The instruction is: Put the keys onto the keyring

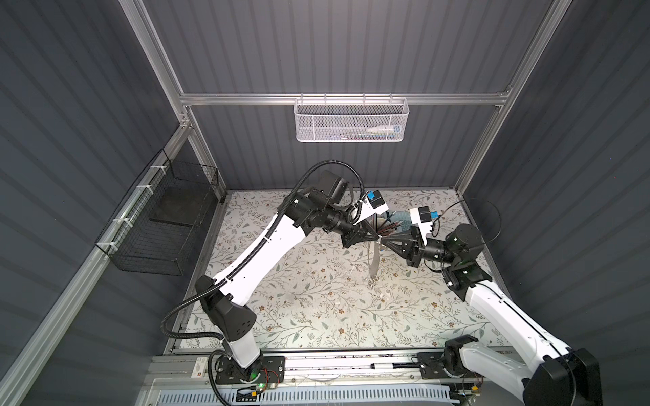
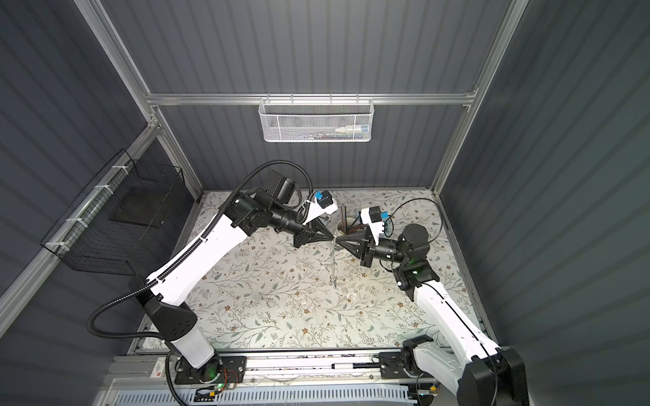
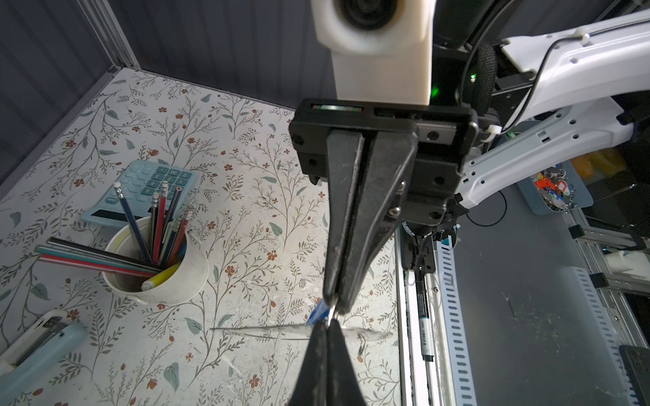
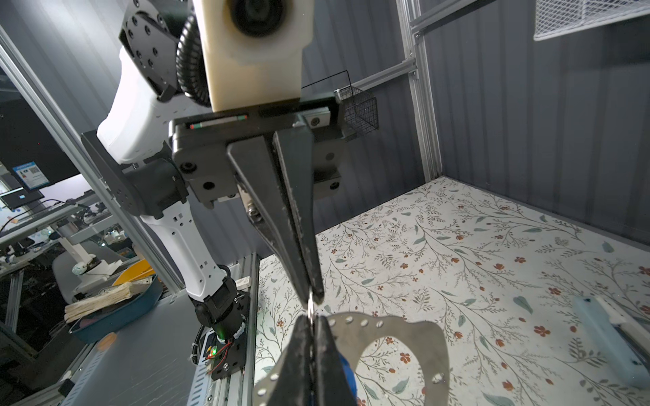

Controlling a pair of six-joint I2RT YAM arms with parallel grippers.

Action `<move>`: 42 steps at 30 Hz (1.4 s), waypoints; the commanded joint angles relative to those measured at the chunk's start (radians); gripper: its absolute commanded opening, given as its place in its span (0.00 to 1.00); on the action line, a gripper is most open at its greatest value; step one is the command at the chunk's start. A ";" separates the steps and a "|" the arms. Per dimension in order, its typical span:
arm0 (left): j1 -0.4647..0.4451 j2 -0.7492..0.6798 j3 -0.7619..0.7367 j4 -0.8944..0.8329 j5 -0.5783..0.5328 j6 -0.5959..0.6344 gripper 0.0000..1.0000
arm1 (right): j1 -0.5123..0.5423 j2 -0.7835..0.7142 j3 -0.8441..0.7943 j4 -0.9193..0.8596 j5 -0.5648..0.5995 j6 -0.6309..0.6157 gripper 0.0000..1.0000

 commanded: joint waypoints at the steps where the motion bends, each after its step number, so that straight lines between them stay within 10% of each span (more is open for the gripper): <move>1: -0.004 -0.060 -0.090 0.133 -0.049 -0.083 0.00 | 0.007 -0.046 0.005 0.029 0.040 0.024 0.16; 11: 0.001 -0.314 -0.565 0.793 -0.035 -0.369 0.00 | -0.029 -0.176 0.028 -0.260 0.296 0.057 0.44; 19: -0.007 -0.426 -0.896 1.405 -0.110 -0.615 0.00 | -0.052 -0.175 0.051 -0.228 0.239 0.153 0.59; 42: -0.047 -0.339 -0.950 1.713 -0.144 -0.752 0.00 | 0.009 -0.086 0.078 -0.102 0.142 0.166 0.58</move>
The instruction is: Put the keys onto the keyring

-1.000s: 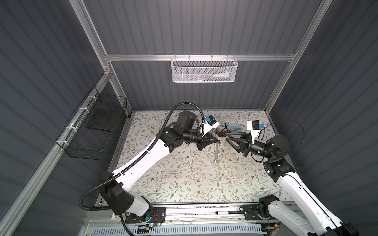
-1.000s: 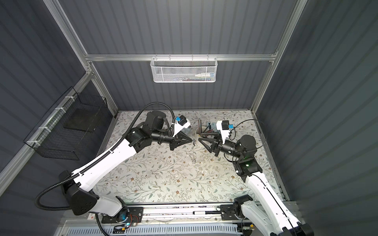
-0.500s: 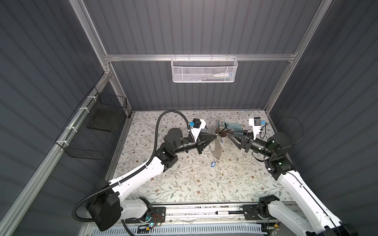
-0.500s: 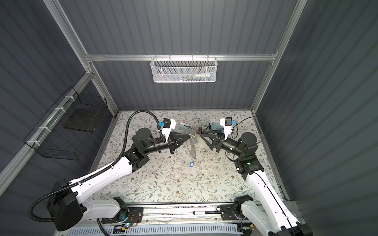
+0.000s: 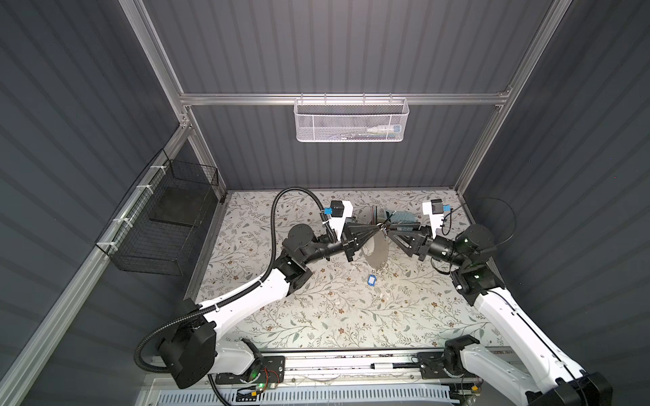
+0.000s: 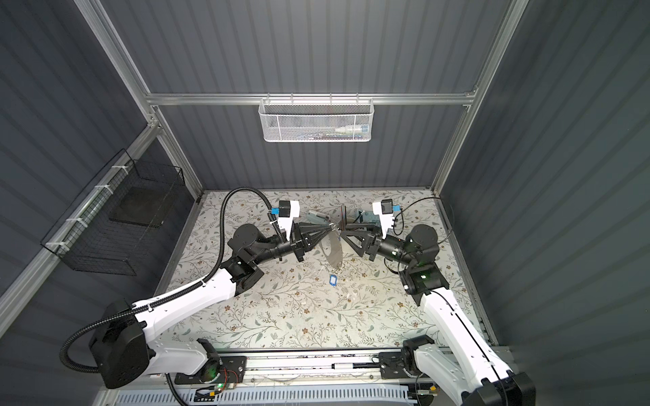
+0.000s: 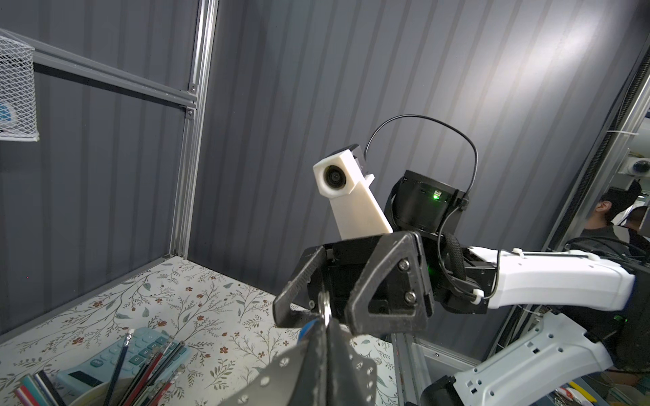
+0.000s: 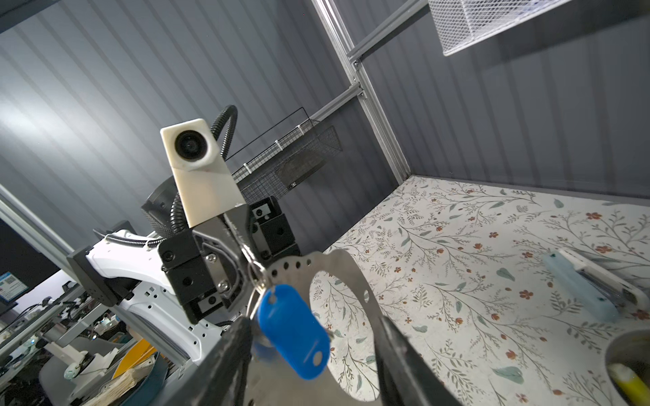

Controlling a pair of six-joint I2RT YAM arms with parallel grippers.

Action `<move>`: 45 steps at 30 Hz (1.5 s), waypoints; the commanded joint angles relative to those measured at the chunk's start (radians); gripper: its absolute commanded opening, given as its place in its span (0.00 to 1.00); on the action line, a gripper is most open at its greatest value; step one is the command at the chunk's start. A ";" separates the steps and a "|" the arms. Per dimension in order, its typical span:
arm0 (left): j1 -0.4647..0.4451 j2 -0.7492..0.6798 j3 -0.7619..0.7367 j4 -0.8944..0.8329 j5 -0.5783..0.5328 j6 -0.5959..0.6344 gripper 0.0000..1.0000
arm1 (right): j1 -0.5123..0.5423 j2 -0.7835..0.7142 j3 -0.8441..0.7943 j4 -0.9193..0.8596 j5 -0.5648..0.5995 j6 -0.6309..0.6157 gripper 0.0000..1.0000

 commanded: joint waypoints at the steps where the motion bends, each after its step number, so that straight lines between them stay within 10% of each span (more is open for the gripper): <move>1: -0.008 -0.002 0.009 0.059 -0.005 -0.015 0.00 | 0.018 0.011 0.031 0.026 -0.024 -0.034 0.58; 26: -0.013 -0.006 0.046 -0.015 -0.077 -0.041 0.00 | 0.050 0.033 0.033 -0.070 -0.013 -0.108 0.01; 45: -0.015 0.049 0.054 -0.066 -0.170 -0.037 0.00 | 0.159 0.076 0.079 -0.143 0.052 -0.206 0.00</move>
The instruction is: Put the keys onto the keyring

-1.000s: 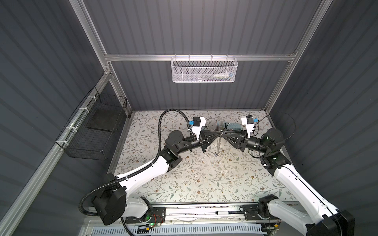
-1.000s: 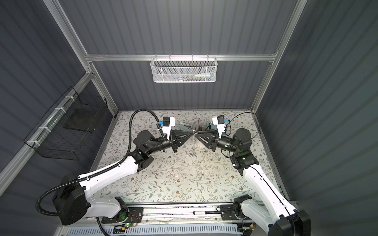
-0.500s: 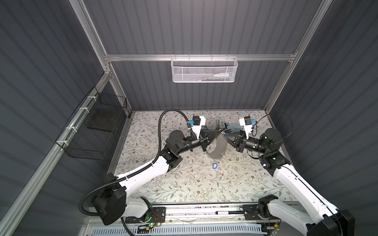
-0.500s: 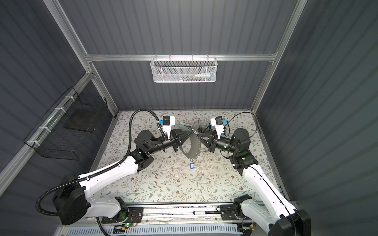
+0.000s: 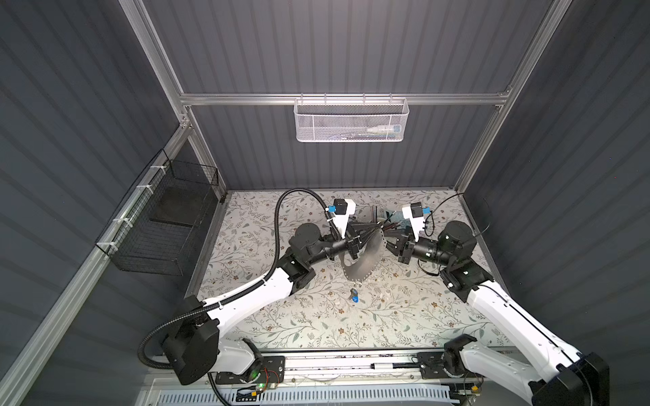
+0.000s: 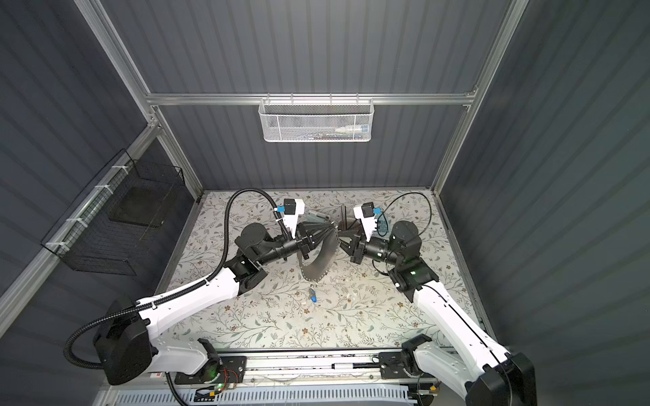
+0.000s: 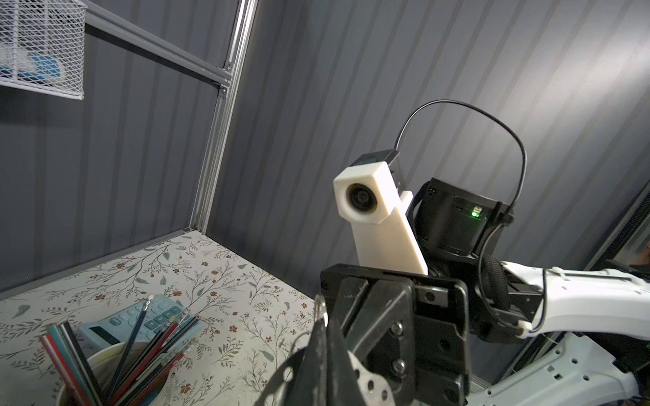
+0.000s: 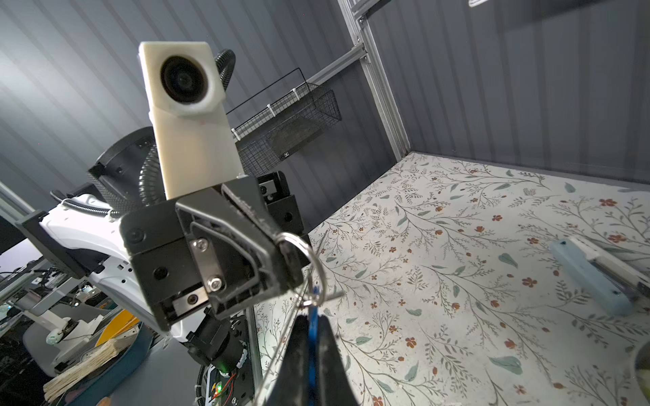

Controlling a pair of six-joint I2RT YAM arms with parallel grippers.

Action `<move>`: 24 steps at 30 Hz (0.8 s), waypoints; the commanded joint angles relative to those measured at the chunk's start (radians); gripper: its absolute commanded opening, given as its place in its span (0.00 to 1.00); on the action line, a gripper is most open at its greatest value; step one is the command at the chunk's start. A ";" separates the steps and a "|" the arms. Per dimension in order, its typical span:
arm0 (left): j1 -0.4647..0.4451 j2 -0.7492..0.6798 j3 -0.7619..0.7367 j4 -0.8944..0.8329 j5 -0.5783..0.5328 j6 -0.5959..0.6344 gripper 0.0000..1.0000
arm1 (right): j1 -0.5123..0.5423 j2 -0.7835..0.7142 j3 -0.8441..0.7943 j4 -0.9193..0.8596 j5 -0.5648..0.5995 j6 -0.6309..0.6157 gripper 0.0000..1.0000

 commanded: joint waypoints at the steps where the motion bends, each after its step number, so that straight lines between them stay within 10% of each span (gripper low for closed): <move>1: -0.002 0.014 0.030 0.004 -0.046 0.004 0.00 | 0.028 0.005 0.038 -0.016 -0.055 -0.042 0.00; 24: 0.073 0.001 0.015 -0.026 0.072 -0.062 0.00 | -0.057 -0.077 -0.036 -0.078 0.027 -0.041 0.24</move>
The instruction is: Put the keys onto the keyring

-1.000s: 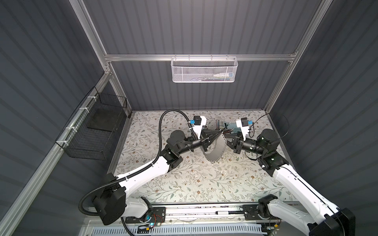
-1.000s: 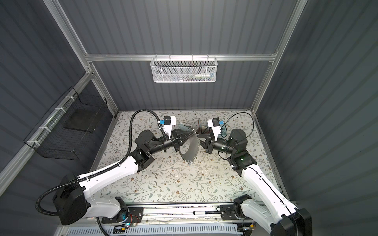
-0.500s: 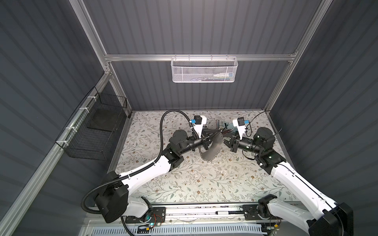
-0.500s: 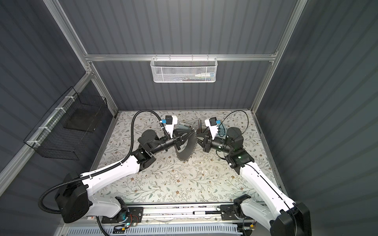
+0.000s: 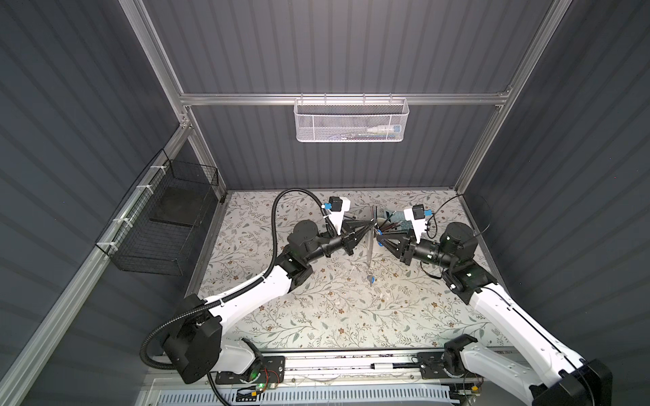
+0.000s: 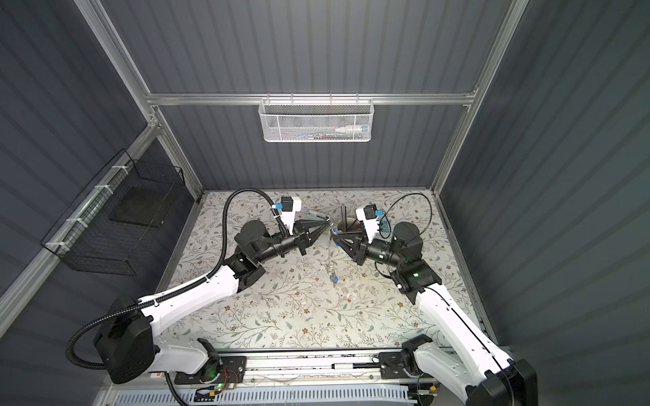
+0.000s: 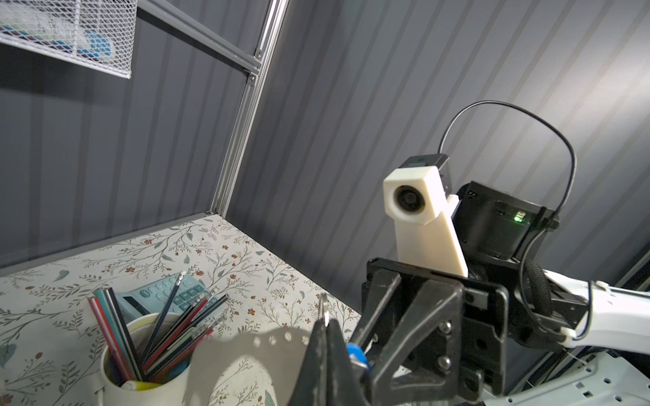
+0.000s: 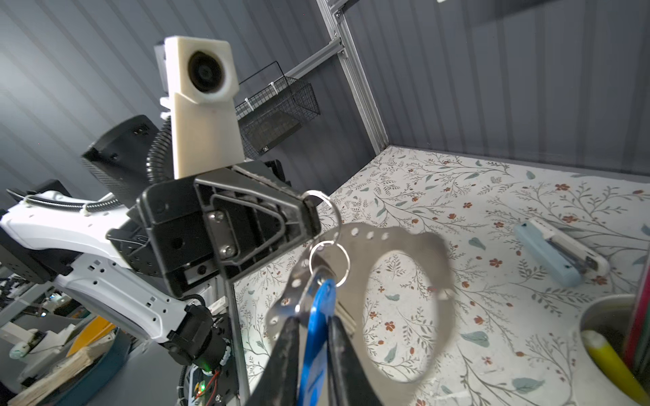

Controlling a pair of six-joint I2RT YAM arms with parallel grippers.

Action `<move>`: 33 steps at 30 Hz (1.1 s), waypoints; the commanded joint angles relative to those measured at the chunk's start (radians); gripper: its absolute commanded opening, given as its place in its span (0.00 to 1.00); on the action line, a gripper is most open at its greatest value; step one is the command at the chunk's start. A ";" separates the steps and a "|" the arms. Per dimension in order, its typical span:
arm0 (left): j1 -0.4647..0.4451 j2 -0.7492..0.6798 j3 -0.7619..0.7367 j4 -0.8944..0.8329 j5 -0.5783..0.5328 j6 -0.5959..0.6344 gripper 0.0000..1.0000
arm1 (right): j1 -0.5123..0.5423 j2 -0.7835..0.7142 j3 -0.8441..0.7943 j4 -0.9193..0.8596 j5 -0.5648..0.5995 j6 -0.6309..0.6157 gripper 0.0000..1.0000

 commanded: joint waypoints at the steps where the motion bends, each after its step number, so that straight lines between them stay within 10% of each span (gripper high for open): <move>1: 0.018 -0.001 0.029 0.015 0.060 -0.028 0.00 | -0.039 -0.034 -0.023 -0.005 -0.008 0.006 0.27; 13: 0.057 0.010 0.084 -0.025 0.233 -0.010 0.00 | -0.217 -0.144 -0.079 0.094 0.029 0.120 0.61; 33: 0.069 0.105 0.113 0.178 0.445 -0.160 0.00 | -0.115 0.001 -0.056 0.468 -0.203 0.350 0.44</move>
